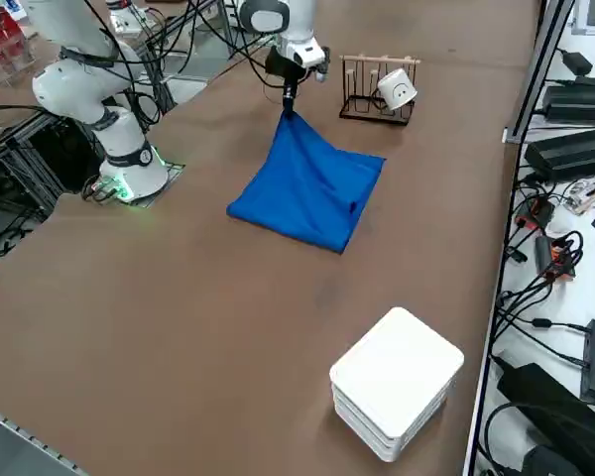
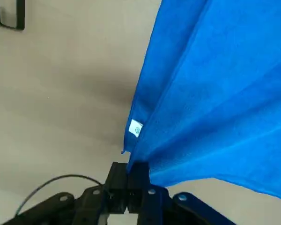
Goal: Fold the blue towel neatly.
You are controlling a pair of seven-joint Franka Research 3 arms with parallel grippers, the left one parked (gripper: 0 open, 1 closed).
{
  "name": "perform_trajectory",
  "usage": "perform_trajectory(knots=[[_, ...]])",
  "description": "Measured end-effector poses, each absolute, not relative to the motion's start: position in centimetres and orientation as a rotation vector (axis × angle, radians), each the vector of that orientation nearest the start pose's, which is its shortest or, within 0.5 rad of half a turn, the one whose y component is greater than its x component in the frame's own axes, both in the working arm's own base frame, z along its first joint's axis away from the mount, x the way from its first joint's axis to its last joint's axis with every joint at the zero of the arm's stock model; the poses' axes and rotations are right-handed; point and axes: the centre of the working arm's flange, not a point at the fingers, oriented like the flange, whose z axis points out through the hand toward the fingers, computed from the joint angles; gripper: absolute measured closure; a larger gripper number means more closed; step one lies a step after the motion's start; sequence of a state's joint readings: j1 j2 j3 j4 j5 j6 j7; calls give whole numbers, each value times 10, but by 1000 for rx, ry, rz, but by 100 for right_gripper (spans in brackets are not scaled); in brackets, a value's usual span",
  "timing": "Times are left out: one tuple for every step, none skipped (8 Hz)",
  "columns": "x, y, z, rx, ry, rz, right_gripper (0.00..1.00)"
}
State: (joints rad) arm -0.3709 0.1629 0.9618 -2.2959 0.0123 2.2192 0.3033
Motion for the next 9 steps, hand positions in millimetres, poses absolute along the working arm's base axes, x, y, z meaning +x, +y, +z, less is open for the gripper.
perform_trajectory(knots=[[413,286,293,-3033,-432,345,98],[410,291,290,-3029,-434,357,98],[406,296,288,-3030,-422,369,98],[401,303,287,-3033,-413,378,98],[397,308,286,-3034,-409,384,98],[394,311,285,-3033,-412,389,98],[393,312,283,-3031,-413,396,97],[394,311,280,-3024,-410,408,95],[395,311,277,-3017,-404,414,93]])
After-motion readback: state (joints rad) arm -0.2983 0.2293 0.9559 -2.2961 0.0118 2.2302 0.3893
